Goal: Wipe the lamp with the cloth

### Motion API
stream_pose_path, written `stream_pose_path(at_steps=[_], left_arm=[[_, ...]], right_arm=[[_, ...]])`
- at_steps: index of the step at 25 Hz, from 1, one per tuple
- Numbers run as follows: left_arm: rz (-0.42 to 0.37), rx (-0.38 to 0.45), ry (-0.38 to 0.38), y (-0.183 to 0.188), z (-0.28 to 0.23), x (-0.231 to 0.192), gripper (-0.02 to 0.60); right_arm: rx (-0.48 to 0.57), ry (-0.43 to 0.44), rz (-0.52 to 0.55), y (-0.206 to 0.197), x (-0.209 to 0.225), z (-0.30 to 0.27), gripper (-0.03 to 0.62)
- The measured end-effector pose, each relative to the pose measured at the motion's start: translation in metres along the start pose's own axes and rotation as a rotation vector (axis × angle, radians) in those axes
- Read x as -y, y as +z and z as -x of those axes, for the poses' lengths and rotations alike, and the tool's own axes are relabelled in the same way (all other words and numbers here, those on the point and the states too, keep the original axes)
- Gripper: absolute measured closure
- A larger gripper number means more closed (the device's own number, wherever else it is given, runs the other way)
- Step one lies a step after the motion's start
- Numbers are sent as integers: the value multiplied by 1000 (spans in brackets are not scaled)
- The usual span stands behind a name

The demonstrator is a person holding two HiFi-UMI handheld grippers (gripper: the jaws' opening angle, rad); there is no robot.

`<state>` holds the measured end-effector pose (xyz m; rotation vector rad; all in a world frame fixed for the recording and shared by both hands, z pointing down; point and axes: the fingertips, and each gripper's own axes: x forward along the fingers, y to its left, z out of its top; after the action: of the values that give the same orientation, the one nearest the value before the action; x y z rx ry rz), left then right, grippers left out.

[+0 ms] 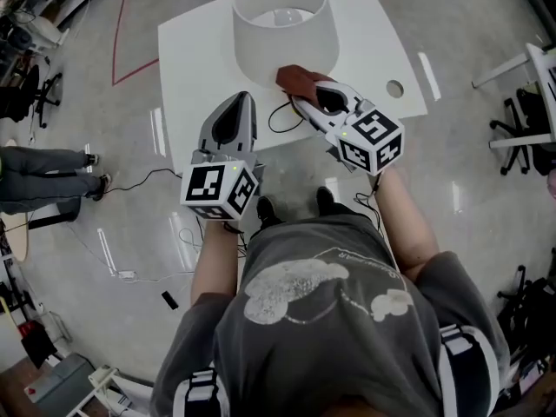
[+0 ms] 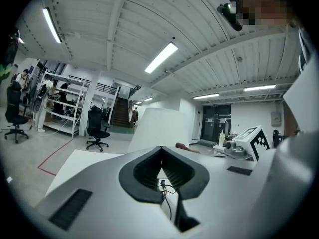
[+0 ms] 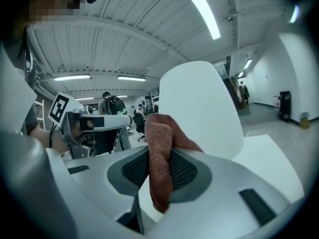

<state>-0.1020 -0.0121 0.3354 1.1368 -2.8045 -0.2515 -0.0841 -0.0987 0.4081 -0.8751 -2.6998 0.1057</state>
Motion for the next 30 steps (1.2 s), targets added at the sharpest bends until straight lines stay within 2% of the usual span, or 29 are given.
stream_pose_path(at_steps=[6,9,14,19,24,30], left_arm=[[8,-12,-118,-2,-9,-18,574],[1,-14,-175,1,-7,-31,574],[-6,-2,-261,13,-5,-47,574],[-12,19,-336,27,1,-48,574],[-9,40,-369,37,-1,-39,574],[-27,39,-348,41,-8,-18,574]], right_arm=[[-44,-149,-32,-17,1,-3,502],[-29,-206,-41,-12,-8,-8,502],[51,-286,-31,23,-25,-6,502],[131,-371,41,68,-37,6,502],[217,-405,59,107,-31,19,502],[212,-382,52,116,-13,20,502]])
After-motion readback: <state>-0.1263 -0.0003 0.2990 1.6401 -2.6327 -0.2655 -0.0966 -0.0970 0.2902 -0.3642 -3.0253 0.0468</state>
